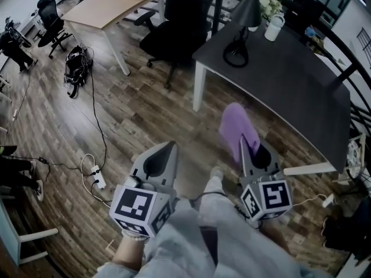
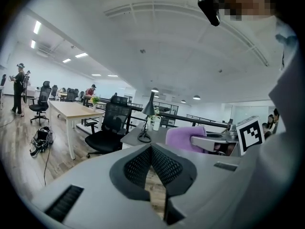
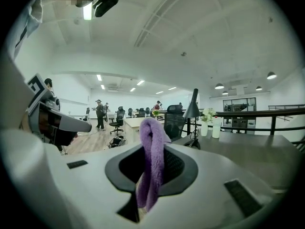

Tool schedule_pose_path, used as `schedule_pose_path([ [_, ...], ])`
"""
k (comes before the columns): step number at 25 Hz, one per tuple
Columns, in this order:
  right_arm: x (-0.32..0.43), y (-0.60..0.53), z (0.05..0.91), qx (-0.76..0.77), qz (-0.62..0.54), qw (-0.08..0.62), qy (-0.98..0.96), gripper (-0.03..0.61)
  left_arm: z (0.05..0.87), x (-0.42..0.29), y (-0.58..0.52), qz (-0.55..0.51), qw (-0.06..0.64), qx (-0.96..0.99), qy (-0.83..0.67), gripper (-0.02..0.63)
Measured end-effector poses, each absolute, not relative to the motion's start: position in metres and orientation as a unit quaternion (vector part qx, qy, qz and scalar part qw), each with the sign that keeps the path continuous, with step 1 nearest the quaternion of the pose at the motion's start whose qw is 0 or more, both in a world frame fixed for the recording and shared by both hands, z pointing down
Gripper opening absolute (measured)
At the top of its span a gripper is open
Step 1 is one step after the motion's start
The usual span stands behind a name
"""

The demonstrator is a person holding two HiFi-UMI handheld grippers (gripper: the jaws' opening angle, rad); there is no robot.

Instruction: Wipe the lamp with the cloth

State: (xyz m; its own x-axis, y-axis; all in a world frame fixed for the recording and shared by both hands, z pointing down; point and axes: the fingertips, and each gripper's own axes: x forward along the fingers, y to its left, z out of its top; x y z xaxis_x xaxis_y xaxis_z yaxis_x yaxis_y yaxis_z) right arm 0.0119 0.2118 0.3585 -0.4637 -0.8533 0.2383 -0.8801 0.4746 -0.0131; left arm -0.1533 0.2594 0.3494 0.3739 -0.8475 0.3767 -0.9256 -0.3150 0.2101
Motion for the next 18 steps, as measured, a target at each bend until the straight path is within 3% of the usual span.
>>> schedule_pose_path([
  [18,0.092,0.073,0.342,0.485,0.045,0.105,-0.867,0.051,0.344,-0.065,0.114,0.055,0.180,0.804,-0.565,0.000],
])
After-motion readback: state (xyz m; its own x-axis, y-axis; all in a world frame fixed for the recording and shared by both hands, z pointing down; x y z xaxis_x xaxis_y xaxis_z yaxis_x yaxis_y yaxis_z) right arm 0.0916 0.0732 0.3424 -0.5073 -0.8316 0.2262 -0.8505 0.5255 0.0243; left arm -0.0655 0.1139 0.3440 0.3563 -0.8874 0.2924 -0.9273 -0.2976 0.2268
